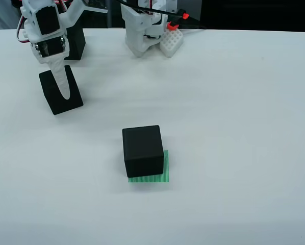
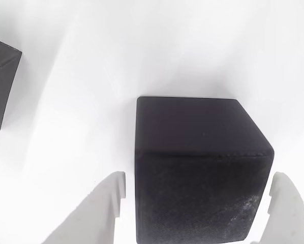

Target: Stack 3 Blocks on the chosen place.

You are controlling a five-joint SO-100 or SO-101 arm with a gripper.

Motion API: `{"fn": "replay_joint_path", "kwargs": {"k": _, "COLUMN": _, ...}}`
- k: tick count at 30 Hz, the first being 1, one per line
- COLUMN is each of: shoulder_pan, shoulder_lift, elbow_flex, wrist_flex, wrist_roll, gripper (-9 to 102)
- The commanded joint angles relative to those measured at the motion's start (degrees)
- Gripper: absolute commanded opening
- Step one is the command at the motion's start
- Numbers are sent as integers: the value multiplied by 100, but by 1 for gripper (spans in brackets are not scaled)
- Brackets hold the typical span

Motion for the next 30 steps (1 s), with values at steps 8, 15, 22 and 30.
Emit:
{"fn": "replay_joint_path", "kwargs": {"k": 8, "shoulder_pan": -220, "shoulder_lift": -431, "elbow_flex": 105, "wrist_flex": -396, "wrist_roll": 264, "gripper": 21}}
{"fn": "replay_joint_path", "kwargs": {"k": 15, "shoulder_pan": -835, "shoulder_lift": 255, "elbow_flex": 299, "wrist_flex": -290, "wrist_roll": 1011, "gripper": 17}}
{"fn": "replay_joint_path", "kwargs": {"k": 22, "shoulder_pan": -1978, "shoulder_lift": 1661, "elbow_flex": 79, "wrist_flex": 97, "wrist_roll": 2610, "gripper": 16}}
{"fn": "replay_joint_path", "kwargs": {"k": 30, "shoulder_pan": -3349, "shoulder_lift": 2672, "elbow_flex": -896, "wrist_flex": 1046, "wrist_roll": 3771, "gripper": 16}}
